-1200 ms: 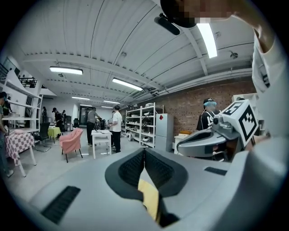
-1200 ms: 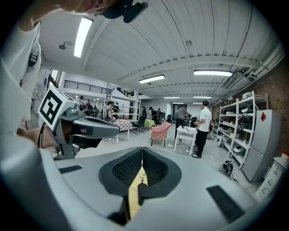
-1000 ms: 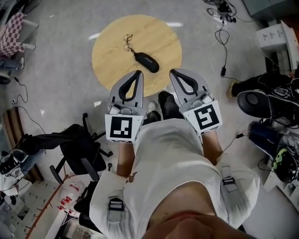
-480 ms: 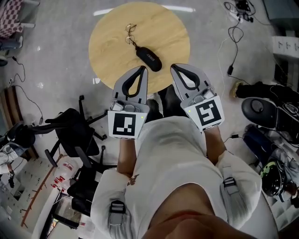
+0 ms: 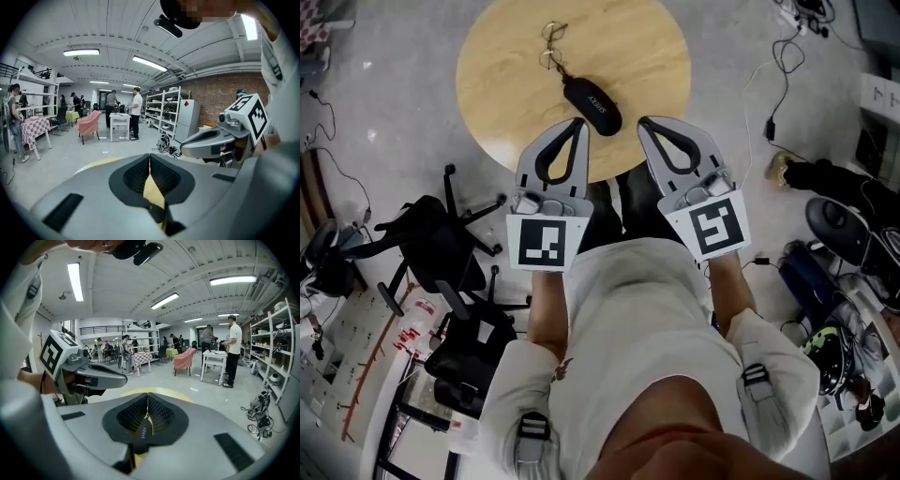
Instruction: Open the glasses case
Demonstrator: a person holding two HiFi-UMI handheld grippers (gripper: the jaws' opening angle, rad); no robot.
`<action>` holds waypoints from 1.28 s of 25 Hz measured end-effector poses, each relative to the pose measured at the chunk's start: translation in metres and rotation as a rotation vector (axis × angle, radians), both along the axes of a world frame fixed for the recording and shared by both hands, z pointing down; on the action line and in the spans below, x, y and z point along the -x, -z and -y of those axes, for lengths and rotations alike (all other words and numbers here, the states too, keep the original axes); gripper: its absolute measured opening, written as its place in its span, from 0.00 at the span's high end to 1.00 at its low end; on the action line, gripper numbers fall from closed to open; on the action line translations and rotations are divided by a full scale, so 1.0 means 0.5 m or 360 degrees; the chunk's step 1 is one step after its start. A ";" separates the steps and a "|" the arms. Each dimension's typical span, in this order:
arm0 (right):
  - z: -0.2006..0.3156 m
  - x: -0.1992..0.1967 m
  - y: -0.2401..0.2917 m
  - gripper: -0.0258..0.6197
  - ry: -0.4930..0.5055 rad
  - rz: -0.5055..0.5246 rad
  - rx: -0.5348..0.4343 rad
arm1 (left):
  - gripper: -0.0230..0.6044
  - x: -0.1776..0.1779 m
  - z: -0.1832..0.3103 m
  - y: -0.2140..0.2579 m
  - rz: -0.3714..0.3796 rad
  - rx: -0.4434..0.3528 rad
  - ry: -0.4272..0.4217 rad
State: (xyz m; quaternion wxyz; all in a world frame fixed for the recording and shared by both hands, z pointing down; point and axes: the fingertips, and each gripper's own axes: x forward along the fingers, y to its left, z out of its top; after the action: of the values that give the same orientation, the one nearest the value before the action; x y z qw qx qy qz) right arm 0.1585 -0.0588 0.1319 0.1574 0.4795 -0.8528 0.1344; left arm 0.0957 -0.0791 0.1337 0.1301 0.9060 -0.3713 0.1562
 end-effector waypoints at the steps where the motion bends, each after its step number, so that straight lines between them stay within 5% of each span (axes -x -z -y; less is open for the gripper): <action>1: 0.000 -0.002 -0.010 0.93 0.0003 -0.0005 0.0010 | 0.93 0.000 0.001 -0.009 0.0001 0.0008 0.0003; 17: 0.013 0.013 -0.184 0.93 -0.0139 -0.0026 0.0170 | 0.93 0.011 0.014 -0.177 -0.0030 0.0161 -0.0022; 32: 0.003 0.012 -0.346 0.93 -0.0182 -0.0092 0.0248 | 0.93 0.028 0.031 -0.337 0.0061 0.0199 -0.0041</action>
State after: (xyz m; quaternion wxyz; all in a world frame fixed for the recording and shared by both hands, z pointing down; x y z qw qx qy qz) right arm 0.1524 -0.0603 0.3049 0.2109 0.5173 -0.8061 0.1953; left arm 0.0816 -0.0946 0.3024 0.1773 0.8977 -0.3514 0.1981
